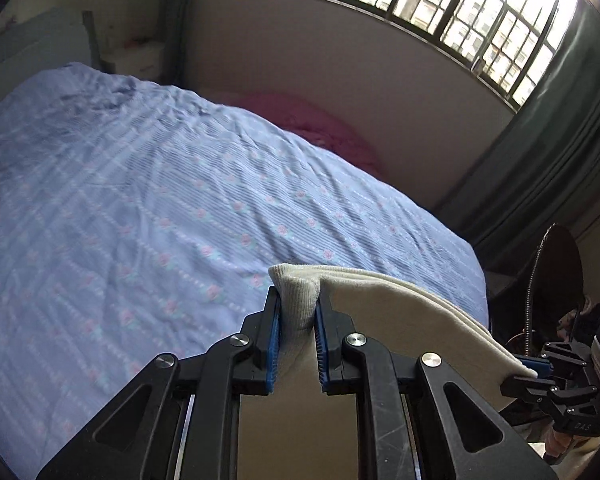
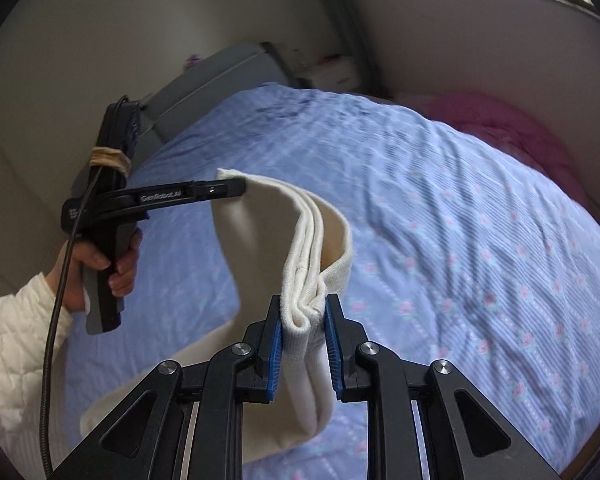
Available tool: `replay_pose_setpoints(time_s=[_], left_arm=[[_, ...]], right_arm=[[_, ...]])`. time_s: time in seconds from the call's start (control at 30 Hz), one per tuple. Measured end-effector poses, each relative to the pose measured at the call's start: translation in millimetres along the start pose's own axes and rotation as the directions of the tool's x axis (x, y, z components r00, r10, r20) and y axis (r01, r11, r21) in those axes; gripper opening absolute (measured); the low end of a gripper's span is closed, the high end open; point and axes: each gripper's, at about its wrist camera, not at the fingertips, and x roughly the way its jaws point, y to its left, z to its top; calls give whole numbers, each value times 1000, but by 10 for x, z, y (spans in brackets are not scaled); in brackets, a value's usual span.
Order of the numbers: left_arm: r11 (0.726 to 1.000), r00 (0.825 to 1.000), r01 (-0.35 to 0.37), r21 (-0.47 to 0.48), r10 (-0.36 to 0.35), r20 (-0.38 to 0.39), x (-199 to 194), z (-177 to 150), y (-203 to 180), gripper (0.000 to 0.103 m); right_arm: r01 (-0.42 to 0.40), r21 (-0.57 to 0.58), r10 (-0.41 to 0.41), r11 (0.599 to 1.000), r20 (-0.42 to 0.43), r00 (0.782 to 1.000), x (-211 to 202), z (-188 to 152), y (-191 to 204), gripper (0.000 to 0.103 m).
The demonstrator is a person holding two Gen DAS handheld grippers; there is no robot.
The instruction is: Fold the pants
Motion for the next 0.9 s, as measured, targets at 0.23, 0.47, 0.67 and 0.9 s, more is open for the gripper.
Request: replay_pose_setpoints(time_s=[0.23,0.47,0.67,0.9], left_arm=[[997,995,-70,-42,73,71,-1039,-640,295,16],[986,992,-90,-144,101,73,-1509,-1604,863,16],[964,994,-94,-251,104,25,-1461,-2515,1391,16],[931,995,-98,-351,100,-12,-1412,-3329,1771,17]], right_arm=[[-76,-172,70,982,-40,997,-227,-260,1052,21],[-133,-276,95,952,-145,985,39,-864,1984,21],[-169,-349,66,922,-288,955,522,-1563,2584,21],[-197,-398,24,896,-400,916,959,-2235,2934,21]])
